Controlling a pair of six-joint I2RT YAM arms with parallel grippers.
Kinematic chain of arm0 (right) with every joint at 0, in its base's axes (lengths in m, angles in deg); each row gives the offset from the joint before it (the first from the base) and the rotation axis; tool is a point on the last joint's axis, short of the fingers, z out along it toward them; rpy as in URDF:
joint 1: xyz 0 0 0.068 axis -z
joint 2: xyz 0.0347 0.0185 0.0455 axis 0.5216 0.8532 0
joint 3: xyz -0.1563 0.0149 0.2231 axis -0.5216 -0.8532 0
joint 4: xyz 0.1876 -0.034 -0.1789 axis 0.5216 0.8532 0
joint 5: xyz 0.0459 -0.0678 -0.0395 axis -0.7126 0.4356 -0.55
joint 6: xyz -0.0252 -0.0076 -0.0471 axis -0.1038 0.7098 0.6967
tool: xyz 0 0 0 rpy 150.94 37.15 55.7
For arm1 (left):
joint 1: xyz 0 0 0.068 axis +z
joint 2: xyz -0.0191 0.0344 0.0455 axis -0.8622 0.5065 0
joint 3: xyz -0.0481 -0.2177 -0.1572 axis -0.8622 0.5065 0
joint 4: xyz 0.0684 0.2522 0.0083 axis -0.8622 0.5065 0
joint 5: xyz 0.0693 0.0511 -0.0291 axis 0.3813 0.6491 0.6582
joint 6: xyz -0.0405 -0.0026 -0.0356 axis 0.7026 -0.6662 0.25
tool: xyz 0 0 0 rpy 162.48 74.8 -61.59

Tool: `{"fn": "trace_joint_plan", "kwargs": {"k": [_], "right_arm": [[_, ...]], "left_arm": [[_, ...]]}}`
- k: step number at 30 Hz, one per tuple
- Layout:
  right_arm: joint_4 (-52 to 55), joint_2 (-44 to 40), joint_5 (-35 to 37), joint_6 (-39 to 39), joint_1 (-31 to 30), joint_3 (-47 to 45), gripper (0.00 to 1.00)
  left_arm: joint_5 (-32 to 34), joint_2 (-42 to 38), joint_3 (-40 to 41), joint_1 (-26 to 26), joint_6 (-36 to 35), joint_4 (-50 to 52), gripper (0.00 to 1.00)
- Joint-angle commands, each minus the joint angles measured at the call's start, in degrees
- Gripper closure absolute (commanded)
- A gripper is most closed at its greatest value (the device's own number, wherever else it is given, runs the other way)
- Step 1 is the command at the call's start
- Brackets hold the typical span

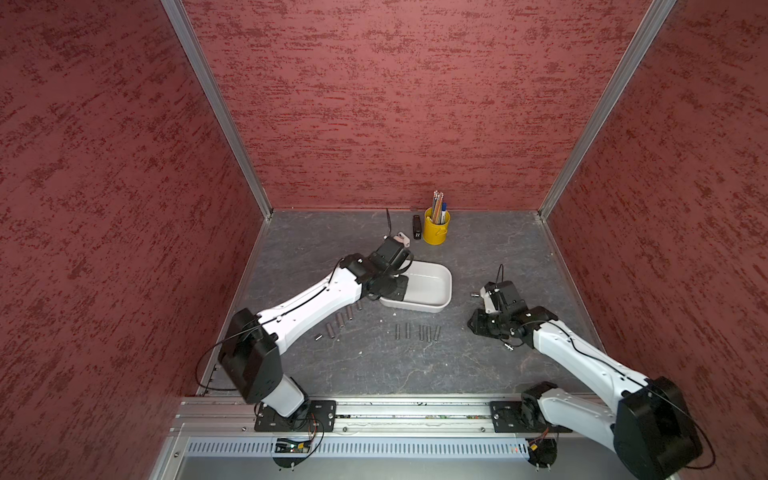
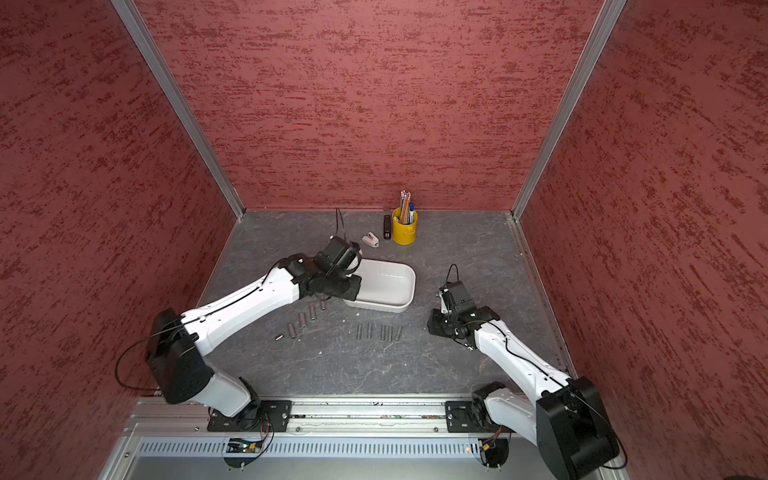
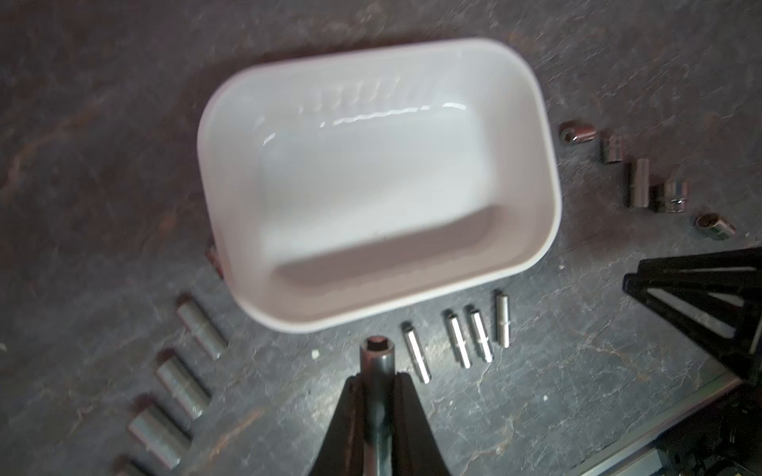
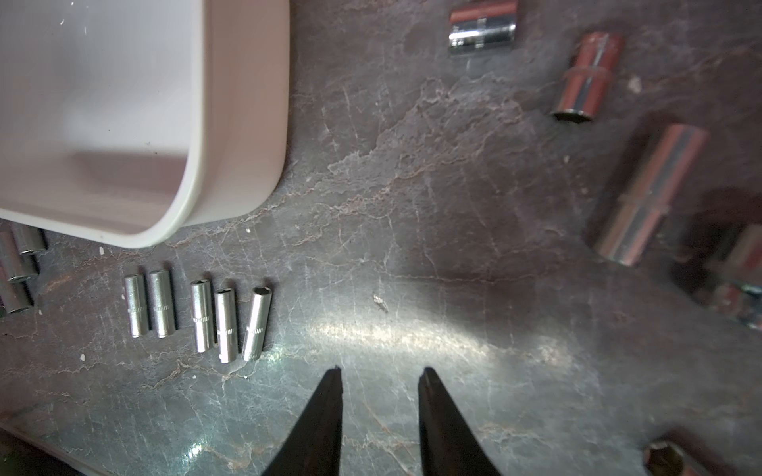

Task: Take out the socket from the storage box
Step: Place the socket head at the center of the board.

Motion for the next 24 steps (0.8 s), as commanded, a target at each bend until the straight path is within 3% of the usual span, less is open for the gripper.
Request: {"fn": "trace_joint_plan", "kwargs": {"k": [1,5,8,24], "right_arm": [[-0.92,-0.26,0.57,0.68,0.56,-0.11,0.66],[-0.96,-0.58,0.45,0.47,0.58,-0.47,0.66],[-0.84,-0.27,0.55,0.72,0.56,-0.14,0.66],[-0.80,0.66,-0.05,1.19,1.00,0.31,0.66]], "left_arm": [[-1.28,-4.94,10.38,-0.78,9.81,-3.28,0.98],[-2.23,-8.89,20.92,-1.03,14.45,-9.26,0.98],[-2.52,-7.91,23.63,-1.04,15.66,-13.42,0.98],[-3.46,3.27,23.31,-0.61,16.06,-21.69,0.95]]}}
